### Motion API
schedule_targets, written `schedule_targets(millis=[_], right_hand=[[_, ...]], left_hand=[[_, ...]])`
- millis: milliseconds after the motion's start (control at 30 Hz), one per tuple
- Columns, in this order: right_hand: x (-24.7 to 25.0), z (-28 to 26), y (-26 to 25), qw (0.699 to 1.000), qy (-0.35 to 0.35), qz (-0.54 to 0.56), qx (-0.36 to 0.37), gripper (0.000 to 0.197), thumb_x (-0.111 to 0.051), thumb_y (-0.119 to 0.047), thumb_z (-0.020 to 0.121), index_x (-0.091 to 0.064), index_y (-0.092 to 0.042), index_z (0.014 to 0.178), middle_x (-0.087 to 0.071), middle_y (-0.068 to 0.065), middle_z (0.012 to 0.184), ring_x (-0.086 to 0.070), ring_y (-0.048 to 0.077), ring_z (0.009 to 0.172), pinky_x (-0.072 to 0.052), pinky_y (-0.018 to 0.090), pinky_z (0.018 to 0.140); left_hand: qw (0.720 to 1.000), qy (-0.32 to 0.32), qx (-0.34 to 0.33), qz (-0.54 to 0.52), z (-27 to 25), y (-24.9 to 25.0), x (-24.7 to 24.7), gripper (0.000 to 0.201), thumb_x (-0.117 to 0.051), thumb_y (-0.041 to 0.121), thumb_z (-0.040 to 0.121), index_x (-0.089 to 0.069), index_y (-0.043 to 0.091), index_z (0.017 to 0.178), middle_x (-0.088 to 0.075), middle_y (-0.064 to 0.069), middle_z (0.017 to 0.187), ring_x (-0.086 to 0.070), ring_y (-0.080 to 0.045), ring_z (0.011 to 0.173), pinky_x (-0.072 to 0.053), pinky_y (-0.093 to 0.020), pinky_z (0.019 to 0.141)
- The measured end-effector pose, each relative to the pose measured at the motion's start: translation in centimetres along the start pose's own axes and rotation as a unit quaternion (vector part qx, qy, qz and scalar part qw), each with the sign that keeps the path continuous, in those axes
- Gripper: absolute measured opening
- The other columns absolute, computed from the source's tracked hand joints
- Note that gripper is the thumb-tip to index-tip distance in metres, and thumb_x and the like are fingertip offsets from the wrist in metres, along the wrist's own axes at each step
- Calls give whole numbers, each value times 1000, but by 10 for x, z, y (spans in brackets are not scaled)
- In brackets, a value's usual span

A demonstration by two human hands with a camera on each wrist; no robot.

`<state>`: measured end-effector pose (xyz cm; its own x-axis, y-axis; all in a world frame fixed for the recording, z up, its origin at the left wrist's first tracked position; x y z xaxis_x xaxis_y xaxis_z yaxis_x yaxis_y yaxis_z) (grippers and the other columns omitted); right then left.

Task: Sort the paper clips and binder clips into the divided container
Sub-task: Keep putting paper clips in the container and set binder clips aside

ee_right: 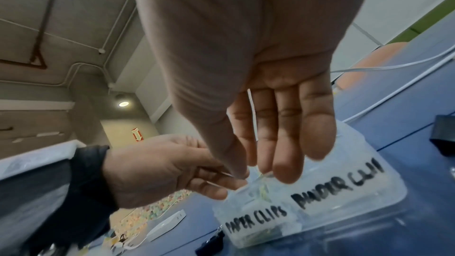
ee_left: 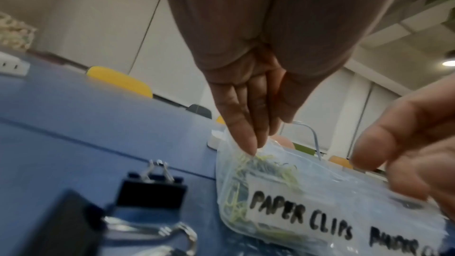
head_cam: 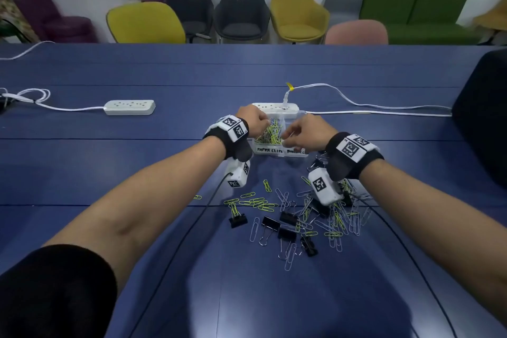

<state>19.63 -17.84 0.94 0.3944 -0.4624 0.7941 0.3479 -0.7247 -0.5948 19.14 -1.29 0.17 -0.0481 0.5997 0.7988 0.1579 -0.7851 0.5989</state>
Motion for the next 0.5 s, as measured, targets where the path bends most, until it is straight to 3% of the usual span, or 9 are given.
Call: schedule_targets(millis=[100,167,333,400,500], right_hand=[[-8,-10,-10,997,-19,-61,46,21,-75,-18,78,-74,-16,99,-73,4,87,-62,12,71,-51,21,64],[-11,-18,-17,991,-2,-106,87,22,-76,-21,77,-74,-20,99,-71,0,93,-58,10,77,-43,20,70],[-25,-34,-31,974,17,-147,171,25,-78,-21,74,-75,-20,98,-59,-2,95,-44,-3,65,-49,28,81],[-37,-40,-36,971,-27,-158,180,21,-79,-25,75,-75,-24,95,-58,-6,92,-45,-9,65,-49,28,76],[-65,-49,-43,953,-118,-202,192,27,-81,-32,73,-74,-29,99,-58,-6,93,-48,-7,67,-44,23,70]], left_hand=[[995,21,-59,80,-25,7,15,25,-56,31,92,-75,16,99,-74,-6,96,-65,-22,94,-47,-23,81],[990,19,-99,94,-49,8,23,22,-60,31,90,-75,20,103,-74,-1,97,-64,-16,93,-42,-19,79],[970,-151,-108,157,-112,-25,14,5,-72,33,81,-70,32,86,-64,12,72,-58,-7,68,-48,-24,68],[963,-192,-91,168,-129,-43,8,8,-75,33,78,-69,34,84,-65,13,72,-59,-4,67,-50,-25,72],[963,-190,-103,162,-144,-58,3,17,-75,24,79,-71,30,94,-66,11,81,-56,2,65,-47,-20,73]])
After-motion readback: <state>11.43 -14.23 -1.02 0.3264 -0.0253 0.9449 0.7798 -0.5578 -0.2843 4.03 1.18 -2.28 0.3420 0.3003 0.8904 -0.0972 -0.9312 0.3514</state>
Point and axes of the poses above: each hand's wrist, its own z-axis towards the middle knuckle, its own x-axis out of the back of the hand, y = z × x, the point moved 5 cm from there along z, towards the middle knuckle
